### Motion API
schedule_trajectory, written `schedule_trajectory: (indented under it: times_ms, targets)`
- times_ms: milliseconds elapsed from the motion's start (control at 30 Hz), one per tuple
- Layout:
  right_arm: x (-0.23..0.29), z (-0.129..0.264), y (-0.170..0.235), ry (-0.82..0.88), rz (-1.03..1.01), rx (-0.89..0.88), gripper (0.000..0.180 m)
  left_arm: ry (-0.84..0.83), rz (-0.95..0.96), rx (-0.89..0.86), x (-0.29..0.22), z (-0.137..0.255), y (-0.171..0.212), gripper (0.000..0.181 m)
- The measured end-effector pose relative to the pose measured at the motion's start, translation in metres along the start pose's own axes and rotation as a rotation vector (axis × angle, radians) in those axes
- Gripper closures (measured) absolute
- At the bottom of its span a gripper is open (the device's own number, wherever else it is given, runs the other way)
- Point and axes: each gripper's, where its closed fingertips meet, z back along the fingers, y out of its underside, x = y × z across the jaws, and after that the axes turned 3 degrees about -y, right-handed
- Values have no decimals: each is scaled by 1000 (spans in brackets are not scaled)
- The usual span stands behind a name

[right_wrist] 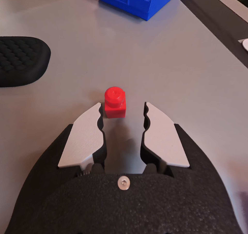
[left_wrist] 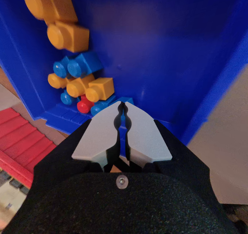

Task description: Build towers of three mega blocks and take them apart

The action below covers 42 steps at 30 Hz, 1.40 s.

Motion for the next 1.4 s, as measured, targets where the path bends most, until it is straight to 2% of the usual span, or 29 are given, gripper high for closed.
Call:
schedule_trajectory:
  times_ms: [100, 200, 233, 433, 533, 600, 667, 733, 800, 867, 967, 1100, 1233, 1400]
  targets:
    - [-1, 3, -5, 6, -5, -24, 121, -44, -80, -91, -11, 41, -23, 181]
    - [-1, 4, -6, 10, -6, -28, 121, -78, -136, -99, -16, 57, -32, 181]
    - [-1, 4, -6, 12, -3, -28, 121, -77, -137, -74, -15, 55, -30, 179]
    - [0, 9, -10, 24, 15, -38, 121, 75, -44, 219, -14, 1, 26, 136]
    - [-1, 10, -10, 19, 4, -44, 121, 143, 21, 269, -16, -22, 44, 125]
    - [-1, 9, -9, 14, 0, -41, 121, 146, 29, 244, -15, -36, 44, 128]
    - [0, 7, -7, 12, 1, -34, 121, 142, 17, 229, -16, -44, 42, 143]
    - [-1, 7, -7, 15, 4, -31, 121, 137, 1, 206, -16, -41, 37, 145]
    - [-1, 8, -8, 15, 1, -39, 121, 145, -14, 125, -19, -26, 22, 145]
    - [-3, 10, -11, 23, 0, -54, 122, 137, -50, -7, -26, 6, -3, 145]
    - [-2, 13, -21, 35, 9, -98, 123, 174, -171, -229, -64, 71, -47, 145]
    - [6, 16, -34, 26, 21, -153, 123, 205, -467, -403, -156, 133, -94, 146]
    - [14, 15, -37, 14, 49, -150, 123, 210, -723, -488, -251, 157, -127, 146]
    - [18, 9, -10, -21, 86, 7, 119, 249, -852, -564, -317, 167, -155, 146]
